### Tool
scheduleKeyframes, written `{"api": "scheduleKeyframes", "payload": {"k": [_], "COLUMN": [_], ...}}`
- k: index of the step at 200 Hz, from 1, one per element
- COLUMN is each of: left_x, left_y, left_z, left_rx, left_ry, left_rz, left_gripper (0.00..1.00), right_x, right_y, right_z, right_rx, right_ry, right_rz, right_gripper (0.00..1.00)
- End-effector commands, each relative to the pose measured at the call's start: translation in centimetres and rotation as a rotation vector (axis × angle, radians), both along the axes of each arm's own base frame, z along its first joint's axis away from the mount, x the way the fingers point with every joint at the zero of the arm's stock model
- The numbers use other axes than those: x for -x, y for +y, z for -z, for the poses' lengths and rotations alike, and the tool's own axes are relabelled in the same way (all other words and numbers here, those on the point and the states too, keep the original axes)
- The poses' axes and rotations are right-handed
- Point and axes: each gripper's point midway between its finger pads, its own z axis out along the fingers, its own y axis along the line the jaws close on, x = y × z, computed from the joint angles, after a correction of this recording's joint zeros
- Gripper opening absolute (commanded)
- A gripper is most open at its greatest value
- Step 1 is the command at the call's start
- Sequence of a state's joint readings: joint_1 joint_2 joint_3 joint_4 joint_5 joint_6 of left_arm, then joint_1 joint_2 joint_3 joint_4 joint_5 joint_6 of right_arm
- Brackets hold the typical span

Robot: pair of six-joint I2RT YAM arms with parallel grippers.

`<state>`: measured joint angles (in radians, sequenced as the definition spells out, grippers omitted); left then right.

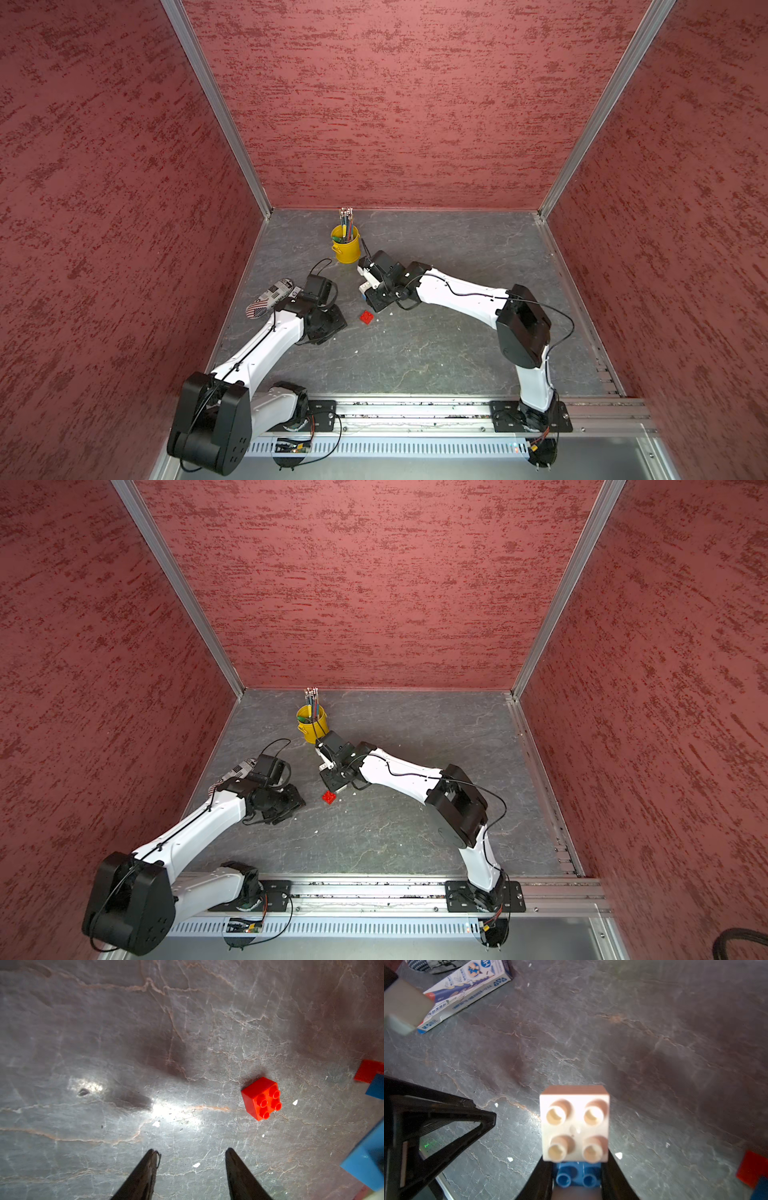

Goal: Assemble the letter y with lego
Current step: Assemble the lego brick with the lego brick.

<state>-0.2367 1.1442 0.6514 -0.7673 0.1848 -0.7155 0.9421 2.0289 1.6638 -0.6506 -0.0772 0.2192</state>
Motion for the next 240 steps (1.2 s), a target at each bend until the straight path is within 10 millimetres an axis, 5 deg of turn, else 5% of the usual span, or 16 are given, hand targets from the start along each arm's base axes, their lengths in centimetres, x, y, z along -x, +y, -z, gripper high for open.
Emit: {"api": "scheduleKeyframes", "payload": {"k": [1,88,240], "left_x": [0.9,1.5,2.1], "left_y": [-0.3,-0.3,0.0], "left_z": [0.0,0.5,1.5], "left_rx": [0.064,0.084,0.084], "left_ry": [0.019,0.041,0.063], "left_rz": [0.015,0.000,-0.031], "left_gripper": [0.55,0.55,0.56], "right_x": [0.6,0.9,1.8], "right_y": [0.4,0.8,1.7], "right_z": [1.8,4.6,6.1], "right_rx": [0.065,0.168,0.176], "right_ry": [0.009,0.006,0.055], "right_rz": [-0.053,-0.171,-0.240], "right_gripper": [0.34,0.34,0.33]}}
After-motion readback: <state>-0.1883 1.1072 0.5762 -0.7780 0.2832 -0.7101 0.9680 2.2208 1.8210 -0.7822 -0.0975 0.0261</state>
